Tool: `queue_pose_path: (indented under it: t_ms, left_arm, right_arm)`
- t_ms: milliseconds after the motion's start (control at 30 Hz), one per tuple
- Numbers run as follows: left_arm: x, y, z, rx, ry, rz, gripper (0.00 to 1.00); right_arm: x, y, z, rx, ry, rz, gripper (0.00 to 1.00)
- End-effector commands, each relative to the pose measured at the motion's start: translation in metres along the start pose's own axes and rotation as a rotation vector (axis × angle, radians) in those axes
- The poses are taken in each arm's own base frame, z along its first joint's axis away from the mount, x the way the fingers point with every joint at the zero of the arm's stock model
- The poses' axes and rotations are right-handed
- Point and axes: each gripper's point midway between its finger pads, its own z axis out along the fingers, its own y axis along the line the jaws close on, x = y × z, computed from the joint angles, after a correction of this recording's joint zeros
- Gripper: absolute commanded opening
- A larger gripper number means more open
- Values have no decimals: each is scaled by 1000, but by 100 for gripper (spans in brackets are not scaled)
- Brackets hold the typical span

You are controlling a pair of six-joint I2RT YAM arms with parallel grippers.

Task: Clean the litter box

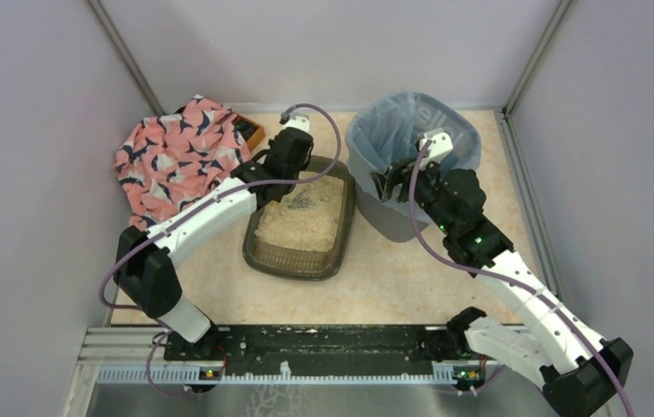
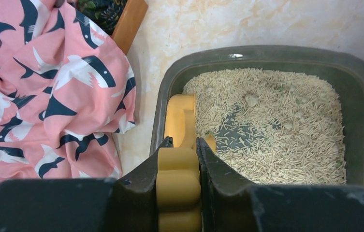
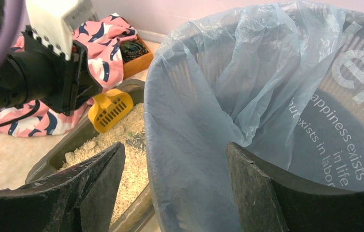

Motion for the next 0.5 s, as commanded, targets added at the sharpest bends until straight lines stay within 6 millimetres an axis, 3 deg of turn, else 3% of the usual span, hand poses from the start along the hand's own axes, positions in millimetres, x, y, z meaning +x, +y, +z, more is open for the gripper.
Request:
queue_pose_path:
  t_ms: [0, 200, 300, 467]
  left_arm:
    - [29, -5, 12, -4, 80, 56, 0]
    - [50, -35, 16, 132, 169, 27, 0]
    - [49, -57, 10, 251, 192, -33, 0]
    - [38, -75, -2, 355, 217, -109, 0]
  right_arm:
    - [16, 4, 2, -18, 42, 18, 76]
    - [18, 2, 0, -6, 48, 13, 76]
    - [19, 1, -1, -2, 51, 14, 76]
    - [21, 1, -1, -1, 55, 16, 76]
